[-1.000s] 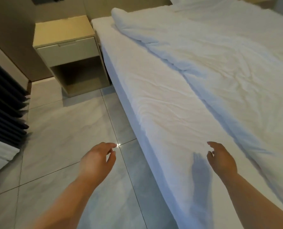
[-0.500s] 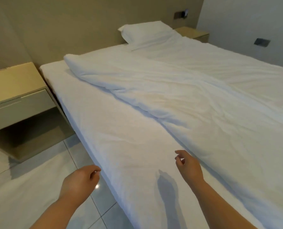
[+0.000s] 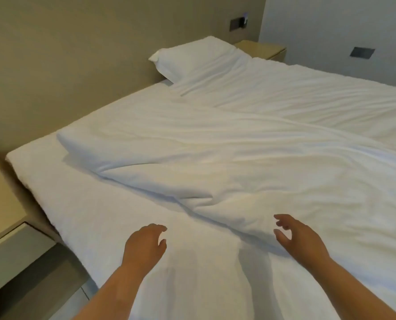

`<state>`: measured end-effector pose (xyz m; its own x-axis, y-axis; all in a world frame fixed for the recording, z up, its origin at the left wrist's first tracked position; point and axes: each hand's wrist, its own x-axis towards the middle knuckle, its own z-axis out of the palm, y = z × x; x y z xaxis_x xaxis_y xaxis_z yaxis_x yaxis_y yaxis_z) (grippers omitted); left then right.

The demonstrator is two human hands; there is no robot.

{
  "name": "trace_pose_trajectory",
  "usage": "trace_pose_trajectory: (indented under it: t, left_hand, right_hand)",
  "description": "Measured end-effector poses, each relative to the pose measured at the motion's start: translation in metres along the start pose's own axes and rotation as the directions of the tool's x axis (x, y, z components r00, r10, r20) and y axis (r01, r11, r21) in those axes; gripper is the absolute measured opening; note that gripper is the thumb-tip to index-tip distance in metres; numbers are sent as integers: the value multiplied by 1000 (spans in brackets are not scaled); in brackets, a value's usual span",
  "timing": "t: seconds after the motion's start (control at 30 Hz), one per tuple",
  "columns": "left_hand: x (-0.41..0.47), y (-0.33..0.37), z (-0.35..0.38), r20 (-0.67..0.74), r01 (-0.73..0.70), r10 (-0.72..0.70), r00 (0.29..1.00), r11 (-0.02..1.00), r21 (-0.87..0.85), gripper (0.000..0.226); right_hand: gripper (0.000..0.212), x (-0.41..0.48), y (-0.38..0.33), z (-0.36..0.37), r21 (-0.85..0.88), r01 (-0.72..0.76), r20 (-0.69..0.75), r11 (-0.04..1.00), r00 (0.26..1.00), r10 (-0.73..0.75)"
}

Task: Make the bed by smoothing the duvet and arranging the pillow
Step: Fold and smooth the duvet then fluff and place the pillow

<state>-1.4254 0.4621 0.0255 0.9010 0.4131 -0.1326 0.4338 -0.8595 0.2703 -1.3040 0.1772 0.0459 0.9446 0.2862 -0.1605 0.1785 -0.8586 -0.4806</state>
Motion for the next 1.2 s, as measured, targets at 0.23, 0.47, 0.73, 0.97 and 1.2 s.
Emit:
trace_pose_trajectory:
  t: [0.23,0.47,0.73,0.97,1.2]
  left_hand:
    - [197,-102,12,120,-382,362,924,876,296,99]
    - [288,-114,33,240,-520,462,854,770,368,99]
    - [312,-143,29,163,-758,759,630,556,340,36]
    - [247,-167,-8,51,-810,822,568,547,209,43]
    - [202,-184,-11,253,-791,753,608,600,115,46]
  right_hand:
    - [102,107,-86,134,-294,-16,138,956,989,59]
    - [129,134,-90,181,-496,-102,197,862,954,226]
    - [58,146,-109,167,-501,-172,-70,848,985,158]
    - [37,83,-142,113,-371,-223,-144,901,973,181]
    - [42,29,-159,98,-515,-62,35,855,995,93]
